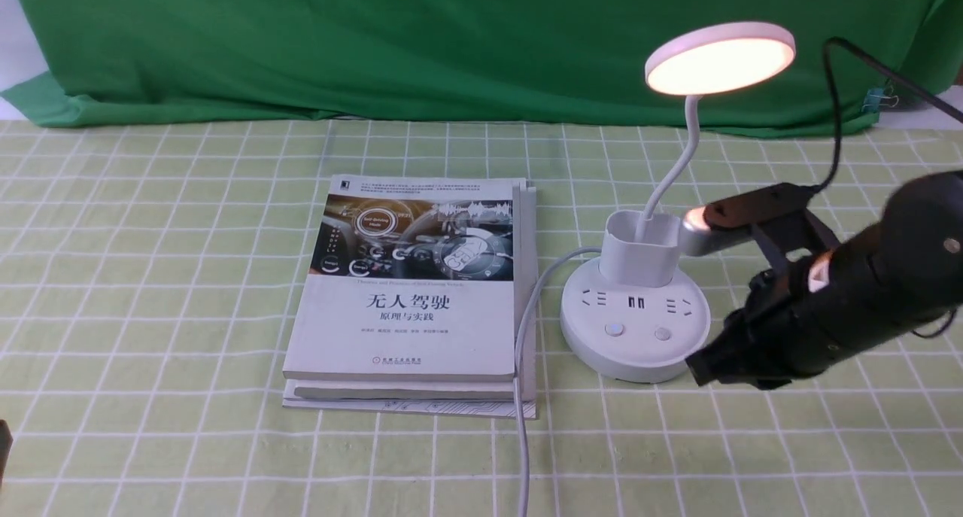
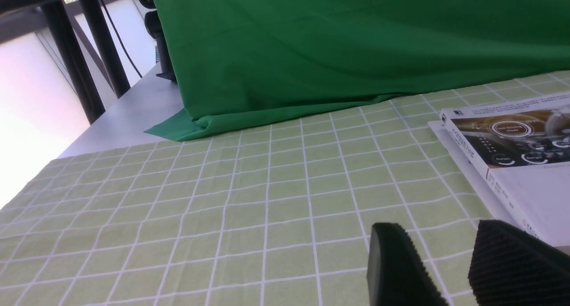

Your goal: Turn on the table lamp on the green coffee tablecloth with your hand.

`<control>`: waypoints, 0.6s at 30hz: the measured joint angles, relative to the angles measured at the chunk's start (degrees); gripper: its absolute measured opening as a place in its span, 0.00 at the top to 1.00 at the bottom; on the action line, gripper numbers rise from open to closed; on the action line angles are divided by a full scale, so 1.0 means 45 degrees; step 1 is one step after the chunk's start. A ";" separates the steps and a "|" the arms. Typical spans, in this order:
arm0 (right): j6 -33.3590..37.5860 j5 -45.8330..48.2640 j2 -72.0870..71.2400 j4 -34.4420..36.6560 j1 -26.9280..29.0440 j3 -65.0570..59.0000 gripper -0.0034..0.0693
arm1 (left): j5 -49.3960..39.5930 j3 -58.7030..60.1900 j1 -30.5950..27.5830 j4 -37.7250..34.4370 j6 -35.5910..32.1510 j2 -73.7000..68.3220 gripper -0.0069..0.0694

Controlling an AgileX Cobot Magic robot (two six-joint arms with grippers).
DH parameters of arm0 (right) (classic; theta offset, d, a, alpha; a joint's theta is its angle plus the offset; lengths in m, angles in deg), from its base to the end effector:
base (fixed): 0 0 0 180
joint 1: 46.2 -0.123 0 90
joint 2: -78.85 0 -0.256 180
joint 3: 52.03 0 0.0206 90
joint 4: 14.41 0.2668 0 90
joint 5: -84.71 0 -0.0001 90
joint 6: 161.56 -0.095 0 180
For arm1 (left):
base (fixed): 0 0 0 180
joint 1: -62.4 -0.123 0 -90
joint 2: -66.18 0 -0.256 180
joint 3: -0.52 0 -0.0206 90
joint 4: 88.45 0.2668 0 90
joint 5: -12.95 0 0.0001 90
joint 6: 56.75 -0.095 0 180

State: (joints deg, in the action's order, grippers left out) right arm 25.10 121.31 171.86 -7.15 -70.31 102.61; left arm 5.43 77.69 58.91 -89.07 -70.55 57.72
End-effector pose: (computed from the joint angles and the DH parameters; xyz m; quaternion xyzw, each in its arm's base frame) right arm 0.2694 0.1284 0.1843 -0.2185 0.9504 0.0801 0.2065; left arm 0.1059 0.0063 0.1962 0.0619 0.7236 0.0992 0.6802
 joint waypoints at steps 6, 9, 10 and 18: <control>-0.0987 0.0191 -0.3255 0.0116 -0.0411 -0.1902 0.90 | 0.0000 0.0000 0.0000 0.0000 0.0000 0.0000 0.60; -0.1350 0.0361 -0.4430 0.0131 -0.0411 -0.2275 0.89 | 0.0000 0.0000 0.0000 0.0000 0.0000 0.0000 0.60; -0.1480 0.0371 -0.4965 0.0119 -0.0411 -0.2332 0.89 | 0.0000 0.0000 0.0000 0.0000 0.0000 0.0000 0.60; -0.1554 -0.0406 -0.6640 0.0119 -0.0411 -0.2387 0.87 | 0.0000 0.0000 0.0000 0.0000 0.0000 0.0000 0.60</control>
State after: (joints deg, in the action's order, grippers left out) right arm 18.11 119.48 141.98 -6.62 -72.16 91.87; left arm 5.43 77.69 58.91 -89.07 -70.55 57.72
